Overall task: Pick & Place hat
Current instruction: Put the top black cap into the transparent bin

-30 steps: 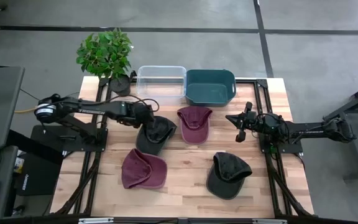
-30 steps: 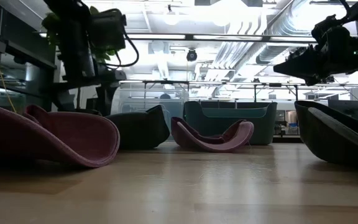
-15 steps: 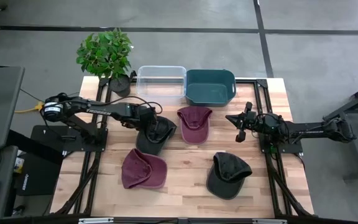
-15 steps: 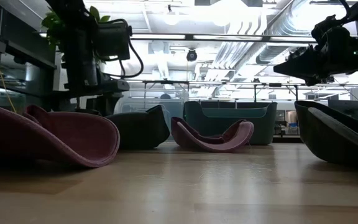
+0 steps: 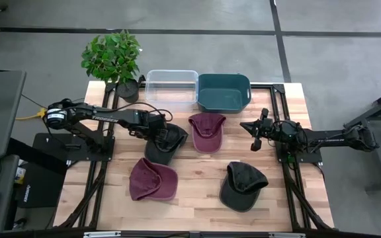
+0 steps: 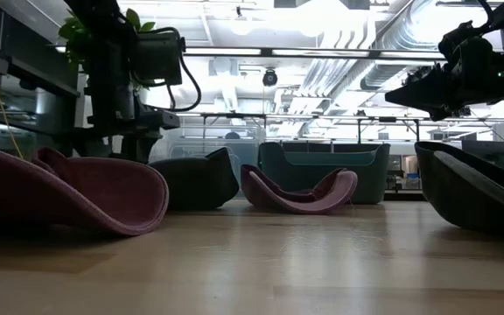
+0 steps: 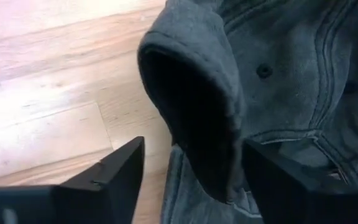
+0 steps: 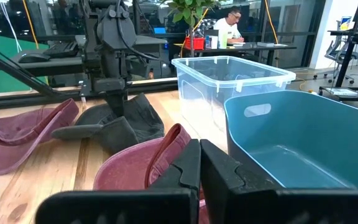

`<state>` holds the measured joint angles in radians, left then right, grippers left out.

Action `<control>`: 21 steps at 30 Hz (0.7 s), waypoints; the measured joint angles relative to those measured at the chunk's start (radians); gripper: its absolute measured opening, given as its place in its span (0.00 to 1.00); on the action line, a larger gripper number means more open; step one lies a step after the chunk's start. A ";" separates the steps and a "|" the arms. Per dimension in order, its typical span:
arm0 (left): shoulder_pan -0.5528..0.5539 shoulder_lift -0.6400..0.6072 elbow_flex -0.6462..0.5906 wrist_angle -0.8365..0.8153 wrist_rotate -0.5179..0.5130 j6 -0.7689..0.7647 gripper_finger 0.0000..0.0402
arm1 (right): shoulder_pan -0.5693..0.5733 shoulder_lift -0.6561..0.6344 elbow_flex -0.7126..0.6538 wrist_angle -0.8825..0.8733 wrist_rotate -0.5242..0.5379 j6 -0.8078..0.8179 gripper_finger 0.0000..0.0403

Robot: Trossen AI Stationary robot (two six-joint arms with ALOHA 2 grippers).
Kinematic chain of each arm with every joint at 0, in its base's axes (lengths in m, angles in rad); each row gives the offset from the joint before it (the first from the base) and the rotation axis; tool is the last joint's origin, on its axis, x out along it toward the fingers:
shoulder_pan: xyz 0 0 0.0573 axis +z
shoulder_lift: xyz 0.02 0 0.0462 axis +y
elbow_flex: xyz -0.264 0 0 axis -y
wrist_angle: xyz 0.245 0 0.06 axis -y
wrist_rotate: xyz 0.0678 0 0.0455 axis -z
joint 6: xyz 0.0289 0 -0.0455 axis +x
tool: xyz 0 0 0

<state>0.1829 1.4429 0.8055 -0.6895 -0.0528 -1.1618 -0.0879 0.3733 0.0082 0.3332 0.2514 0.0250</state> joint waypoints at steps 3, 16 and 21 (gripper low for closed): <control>0.000 0.000 0.000 0.000 0.000 0.000 0.52 | 0.000 0.000 0.000 0.000 0.000 0.000 0.00; 0.000 0.000 0.000 -0.019 0.000 -0.003 0.32 | 0.000 0.000 0.000 0.000 0.000 0.000 0.00; 0.000 0.000 0.000 -0.019 0.003 -0.002 0.27 | 0.000 0.000 0.000 0.000 0.000 0.000 0.00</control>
<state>0.1829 1.4425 0.8055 -0.7086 -0.0502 -1.1643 -0.0882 0.3733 0.0082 0.3328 0.2516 0.0250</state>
